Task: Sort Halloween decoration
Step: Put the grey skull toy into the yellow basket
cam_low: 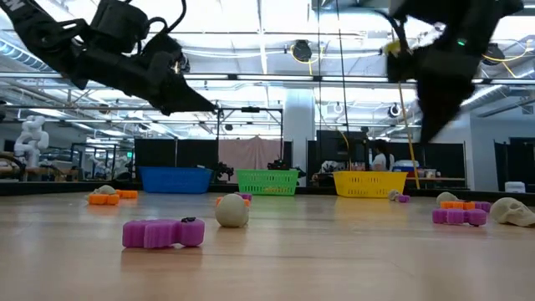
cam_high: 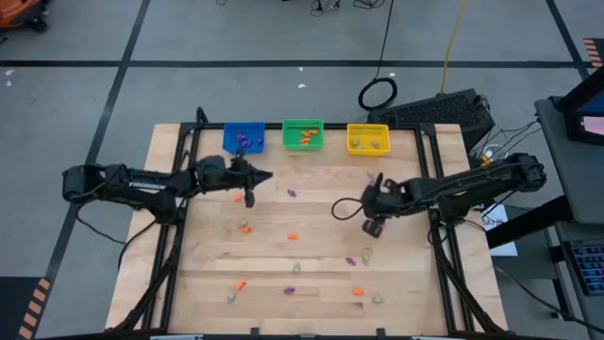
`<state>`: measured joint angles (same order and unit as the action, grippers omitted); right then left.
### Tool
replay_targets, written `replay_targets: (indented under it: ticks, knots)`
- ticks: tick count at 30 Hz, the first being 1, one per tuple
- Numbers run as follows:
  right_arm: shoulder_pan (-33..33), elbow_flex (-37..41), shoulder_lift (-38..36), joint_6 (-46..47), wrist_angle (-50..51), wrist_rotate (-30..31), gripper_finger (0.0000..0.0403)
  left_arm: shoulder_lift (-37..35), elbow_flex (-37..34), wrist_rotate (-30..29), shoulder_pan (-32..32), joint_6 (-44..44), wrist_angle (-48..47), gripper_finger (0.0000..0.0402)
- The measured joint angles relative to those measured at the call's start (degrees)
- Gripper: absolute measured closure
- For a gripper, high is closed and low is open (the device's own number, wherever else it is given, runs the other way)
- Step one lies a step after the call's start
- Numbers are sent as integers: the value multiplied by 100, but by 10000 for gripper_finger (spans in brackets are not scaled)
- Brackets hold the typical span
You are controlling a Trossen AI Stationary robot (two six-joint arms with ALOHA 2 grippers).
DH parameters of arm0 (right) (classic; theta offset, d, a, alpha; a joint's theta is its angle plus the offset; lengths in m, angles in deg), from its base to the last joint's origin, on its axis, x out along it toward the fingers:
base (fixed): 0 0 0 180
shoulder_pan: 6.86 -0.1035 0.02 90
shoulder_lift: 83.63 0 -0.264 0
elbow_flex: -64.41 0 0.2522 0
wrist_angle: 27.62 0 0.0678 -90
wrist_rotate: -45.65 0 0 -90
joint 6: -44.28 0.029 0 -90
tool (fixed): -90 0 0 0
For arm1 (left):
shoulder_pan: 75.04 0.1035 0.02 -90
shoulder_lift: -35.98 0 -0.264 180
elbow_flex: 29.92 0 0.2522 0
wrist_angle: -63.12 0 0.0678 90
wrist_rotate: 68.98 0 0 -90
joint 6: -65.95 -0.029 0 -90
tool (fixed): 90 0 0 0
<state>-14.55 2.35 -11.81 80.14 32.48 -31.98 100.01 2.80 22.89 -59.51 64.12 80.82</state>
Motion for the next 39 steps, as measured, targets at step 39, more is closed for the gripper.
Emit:
replay_targets:
  ticks: [39]
  knots:
    - [1089, 261, 1619, -2443, -32, -977, 290, 2, 8, -59, -372, -313, -220, 391]
